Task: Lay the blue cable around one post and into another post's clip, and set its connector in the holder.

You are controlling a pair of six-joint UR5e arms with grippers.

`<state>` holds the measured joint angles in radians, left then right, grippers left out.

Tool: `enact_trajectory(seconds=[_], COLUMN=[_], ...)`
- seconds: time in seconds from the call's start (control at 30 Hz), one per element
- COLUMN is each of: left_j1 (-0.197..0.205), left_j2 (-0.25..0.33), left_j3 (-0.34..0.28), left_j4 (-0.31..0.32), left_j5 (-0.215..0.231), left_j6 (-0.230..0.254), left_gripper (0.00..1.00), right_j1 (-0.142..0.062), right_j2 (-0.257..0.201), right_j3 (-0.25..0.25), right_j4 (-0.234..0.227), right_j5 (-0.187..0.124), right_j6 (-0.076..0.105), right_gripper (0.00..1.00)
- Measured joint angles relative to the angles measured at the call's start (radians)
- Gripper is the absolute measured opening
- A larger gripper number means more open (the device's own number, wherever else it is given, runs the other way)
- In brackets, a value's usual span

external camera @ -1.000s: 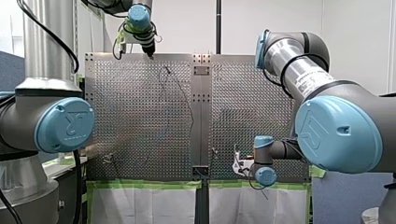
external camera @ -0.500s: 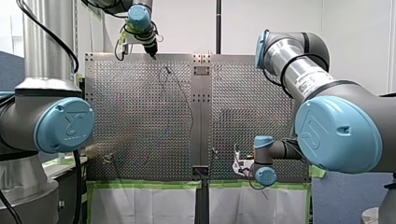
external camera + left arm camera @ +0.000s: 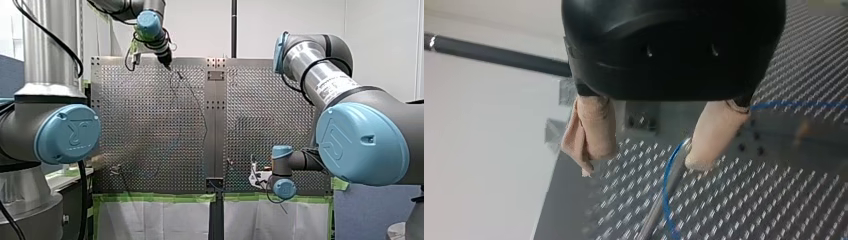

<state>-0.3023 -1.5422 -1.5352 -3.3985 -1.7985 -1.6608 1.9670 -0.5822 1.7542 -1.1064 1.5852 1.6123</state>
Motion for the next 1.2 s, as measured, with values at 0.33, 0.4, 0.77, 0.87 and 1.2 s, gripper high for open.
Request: enact_trajectory(seconds=[0.33, 0.4, 0.77, 0.87, 1.2], left_j1=[-0.091, -0.108, -0.202, -0.228, -0.311], left_j2=[-0.027, -0.042, -0.135, -0.16, -0.243], left_j3=[-0.096, -0.113, -0.208, -0.233, -0.316], left_j4=[0.092, 0.109, 0.204, 0.229, 0.312], left_j5=[0.063, 0.052, -0.037, -0.062, -0.144], left_j6=[-0.084, -0.099, -0.167, -0.178, -0.223], left_gripper=[1.0, 1.0, 1.0, 1.0, 1.0], right_j1=[0.003, 0.004, 0.0, -0.003, -0.01], right_j2=[-0.002, -0.003, -0.031, -0.052, -0.147], right_j3=[0.001, 0.003, 0.039, 0.055, 0.118], right_j4=[0.024, 0.027, 0.021, 0.018, 0.019], right_j5=[0.003, 0.003, 0.001, 0.001, -0.001], right_j6=[-0.029, -0.033, -0.035, -0.034, -0.025], right_gripper=[0.0, 0.0, 0.0, 0.0, 0.0])
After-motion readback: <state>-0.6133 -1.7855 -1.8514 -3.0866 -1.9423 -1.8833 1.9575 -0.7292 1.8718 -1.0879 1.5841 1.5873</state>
